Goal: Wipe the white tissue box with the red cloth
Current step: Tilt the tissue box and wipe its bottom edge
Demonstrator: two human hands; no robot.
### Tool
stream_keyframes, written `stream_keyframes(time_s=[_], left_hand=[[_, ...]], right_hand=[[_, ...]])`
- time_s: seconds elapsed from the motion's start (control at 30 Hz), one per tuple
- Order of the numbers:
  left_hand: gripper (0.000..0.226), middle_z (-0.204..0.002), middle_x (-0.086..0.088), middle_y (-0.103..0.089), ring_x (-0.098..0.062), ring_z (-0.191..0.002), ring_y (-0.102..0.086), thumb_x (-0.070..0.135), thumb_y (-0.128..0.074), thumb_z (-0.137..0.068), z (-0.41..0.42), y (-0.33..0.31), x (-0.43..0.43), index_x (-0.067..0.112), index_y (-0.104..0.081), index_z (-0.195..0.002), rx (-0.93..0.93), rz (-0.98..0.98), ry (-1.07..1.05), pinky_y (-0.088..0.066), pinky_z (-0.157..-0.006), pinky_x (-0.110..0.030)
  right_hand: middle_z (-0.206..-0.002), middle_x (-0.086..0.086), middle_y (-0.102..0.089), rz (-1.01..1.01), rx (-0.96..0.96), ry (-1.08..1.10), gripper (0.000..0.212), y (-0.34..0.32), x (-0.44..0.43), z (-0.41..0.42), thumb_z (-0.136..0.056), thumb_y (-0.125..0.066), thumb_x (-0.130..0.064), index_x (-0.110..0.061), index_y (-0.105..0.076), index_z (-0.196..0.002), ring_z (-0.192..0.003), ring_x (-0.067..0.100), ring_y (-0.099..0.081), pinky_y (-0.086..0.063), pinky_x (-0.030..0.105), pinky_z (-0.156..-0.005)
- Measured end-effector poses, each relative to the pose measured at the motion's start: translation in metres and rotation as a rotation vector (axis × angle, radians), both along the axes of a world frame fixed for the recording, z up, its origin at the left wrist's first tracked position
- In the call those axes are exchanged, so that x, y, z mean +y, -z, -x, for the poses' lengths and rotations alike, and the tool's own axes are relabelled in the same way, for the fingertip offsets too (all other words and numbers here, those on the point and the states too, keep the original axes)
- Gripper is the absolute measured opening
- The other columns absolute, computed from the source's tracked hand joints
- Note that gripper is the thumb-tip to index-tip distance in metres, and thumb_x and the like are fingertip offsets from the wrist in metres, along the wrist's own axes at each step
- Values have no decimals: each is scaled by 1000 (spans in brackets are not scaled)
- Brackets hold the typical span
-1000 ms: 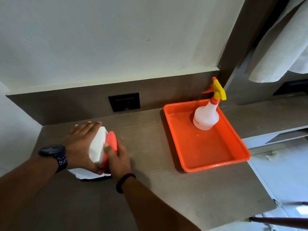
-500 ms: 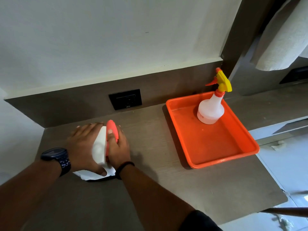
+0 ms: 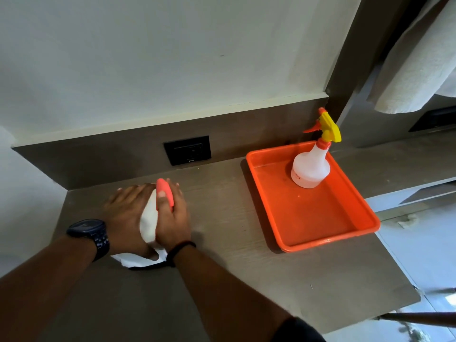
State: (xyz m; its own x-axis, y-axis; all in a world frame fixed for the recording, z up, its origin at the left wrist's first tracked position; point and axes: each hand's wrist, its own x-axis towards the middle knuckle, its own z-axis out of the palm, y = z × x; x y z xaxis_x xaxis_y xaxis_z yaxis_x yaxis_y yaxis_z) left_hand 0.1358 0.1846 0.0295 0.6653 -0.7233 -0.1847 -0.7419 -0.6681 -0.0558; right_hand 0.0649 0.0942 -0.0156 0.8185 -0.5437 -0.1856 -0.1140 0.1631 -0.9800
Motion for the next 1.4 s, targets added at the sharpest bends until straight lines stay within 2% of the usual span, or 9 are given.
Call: stream_keyframes(time_s=[0.17, 0.53, 0.87, 0.93, 1.03, 1.1, 1.2, 1.3, 1.4], left_hand=[[133, -135, 0, -45, -25, -125, -41, 69, -66, -17, 4, -2, -4, 22, -25, -134, -3, 49, -39, -33, -107, -45], [134, -139, -5, -47, -27, -127, -45, 76, -62, -21, 1, 8, 1, 18, -26, -137, -32, 111, -35, -34, -109, -48], [142, -146, 0, -36, -24, -134, -32, 75, -62, -17, -2, 16, 2, 23, -12, -140, -23, 74, -77, -23, -114, -44], [141, -146, -1, -37, -24, -134, -33, 74, -63, -17, -1, 14, 1, 23, -12, -139, -15, 82, -69, -22, -114, -44], [141, -145, 0, -37, -24, -133, -33, 75, -62, -18, 0, 12, 0, 22, -13, -139, -15, 76, -61, -24, -113, -43], [143, -146, 1, -33, -23, -134, -30, 76, -63, -18, 1, 8, 0, 22, -10, -140, 1, 60, -61, -24, -113, -42], [156, -155, 1, -18, -24, -141, -16, 87, -63, -17, 1, -2, 1, 24, 1, -144, 97, 43, -43, -16, -117, -42], [154, -161, 2, -2, -21, -146, -2, 101, -47, -24, 10, -12, -18, 31, 24, -142, 65, 121, 6, -2, -119, -40], [144, -160, -4, -5, -22, -146, -4, 101, -42, -36, 31, -14, -71, 25, 12, -146, 61, 330, 36, -1, -119, -37]], right_hand=[[-139, 8, -58, -88, 171, -52, 53, 5, -14, -11, -91, -45, -52, -22, -55, -133, -130, 28, -51, -38, 45, -112], [-123, -11, -60, -94, 110, 61, 52, -3, 7, 17, -82, -47, -49, -33, -55, -130, -120, 15, -56, -45, 44, -107], [-130, 12, -65, 15, 282, 28, 43, -1, -8, 9, -93, -47, -39, -19, -60, -128, -122, 32, -56, -43, 42, -106], [-122, 8, -68, -32, 273, 37, 38, -1, -7, 21, -92, -47, -37, -19, -64, -122, -113, 27, -61, -47, 40, -101], [-95, 1, -70, -148, 221, -7, 20, -9, -17, 31, -93, -50, -29, -22, -68, -86, -83, 11, -64, -53, 23, -78], [-90, -1, -69, -181, 181, -31, 19, -19, -31, 35, -93, -52, -26, -24, -66, -81, -85, 13, -66, -55, 26, -82], [-95, 0, -71, -45, 104, 32, 20, -35, -76, 43, -94, -55, -27, -16, -69, -103, -96, 20, -65, -53, 28, -85], [-113, 9, -71, 325, 159, 86, 31, -47, -146, 62, -95, -53, -34, -16, -65, -117, -106, 26, -64, -47, 33, -88], [-125, 16, -63, 715, 366, 20, 38, -37, -210, 85, -95, -48, -36, -14, -60, -124, -116, 36, -57, -43, 37, -94]])
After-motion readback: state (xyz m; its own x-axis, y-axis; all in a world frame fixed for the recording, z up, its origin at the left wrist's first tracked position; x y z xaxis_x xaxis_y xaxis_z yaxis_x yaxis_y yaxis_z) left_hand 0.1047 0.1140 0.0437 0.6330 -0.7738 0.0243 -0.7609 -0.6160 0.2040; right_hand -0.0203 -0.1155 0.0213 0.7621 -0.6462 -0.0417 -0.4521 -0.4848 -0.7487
